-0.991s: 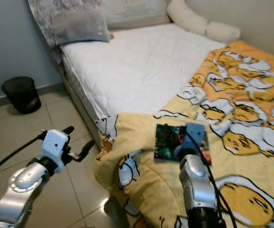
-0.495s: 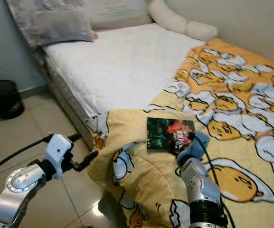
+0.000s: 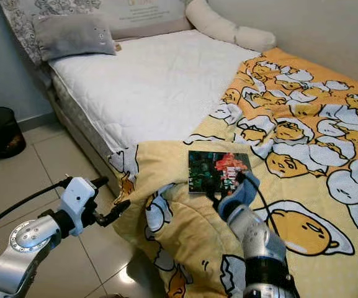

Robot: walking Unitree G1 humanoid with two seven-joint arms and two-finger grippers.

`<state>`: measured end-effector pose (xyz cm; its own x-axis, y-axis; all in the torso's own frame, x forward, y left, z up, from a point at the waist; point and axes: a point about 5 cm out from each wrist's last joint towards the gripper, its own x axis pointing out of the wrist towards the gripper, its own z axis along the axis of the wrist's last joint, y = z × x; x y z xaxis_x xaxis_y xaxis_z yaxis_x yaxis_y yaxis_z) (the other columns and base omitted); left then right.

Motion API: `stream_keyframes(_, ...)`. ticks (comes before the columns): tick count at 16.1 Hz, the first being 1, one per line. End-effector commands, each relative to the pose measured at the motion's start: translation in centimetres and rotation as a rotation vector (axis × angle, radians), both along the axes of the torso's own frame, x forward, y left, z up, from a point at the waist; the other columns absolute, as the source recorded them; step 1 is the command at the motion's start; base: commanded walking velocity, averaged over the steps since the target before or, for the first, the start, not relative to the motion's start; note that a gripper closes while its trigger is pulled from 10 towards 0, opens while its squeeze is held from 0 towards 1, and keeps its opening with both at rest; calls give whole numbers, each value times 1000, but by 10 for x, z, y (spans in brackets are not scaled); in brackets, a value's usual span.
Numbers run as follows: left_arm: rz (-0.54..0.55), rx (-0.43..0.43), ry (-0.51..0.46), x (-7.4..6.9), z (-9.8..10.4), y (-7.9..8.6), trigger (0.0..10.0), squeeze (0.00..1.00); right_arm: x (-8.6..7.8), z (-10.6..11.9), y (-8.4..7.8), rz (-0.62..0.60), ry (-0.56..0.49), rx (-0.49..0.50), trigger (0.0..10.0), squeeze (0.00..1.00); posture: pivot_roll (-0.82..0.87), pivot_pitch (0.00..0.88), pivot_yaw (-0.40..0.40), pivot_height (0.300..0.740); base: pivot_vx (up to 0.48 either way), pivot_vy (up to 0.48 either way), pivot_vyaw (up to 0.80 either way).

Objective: Clean up the room

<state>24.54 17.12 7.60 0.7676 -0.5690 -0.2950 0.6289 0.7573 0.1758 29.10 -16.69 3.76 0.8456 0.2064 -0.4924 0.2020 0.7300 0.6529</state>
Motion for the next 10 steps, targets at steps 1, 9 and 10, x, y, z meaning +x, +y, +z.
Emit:
stream_keyframes(1,-6,-5,1,1,1,0,10000,875,2,0,-2,-1,3,20,10000,1000,67,2,-22,740,0,0,0)
stream_keyframes(9,81,10,-36,5,1,1,10000,780,7,16,-2,39,-145,-121,10000,1000,68,0,-23,740,0,0,0)
stream_keyframes(10,102,20,-45,6,0,2,10000,780,7,21,-2,26,-178,-135,10000,1000,68,0,-23,740,0,0,0)
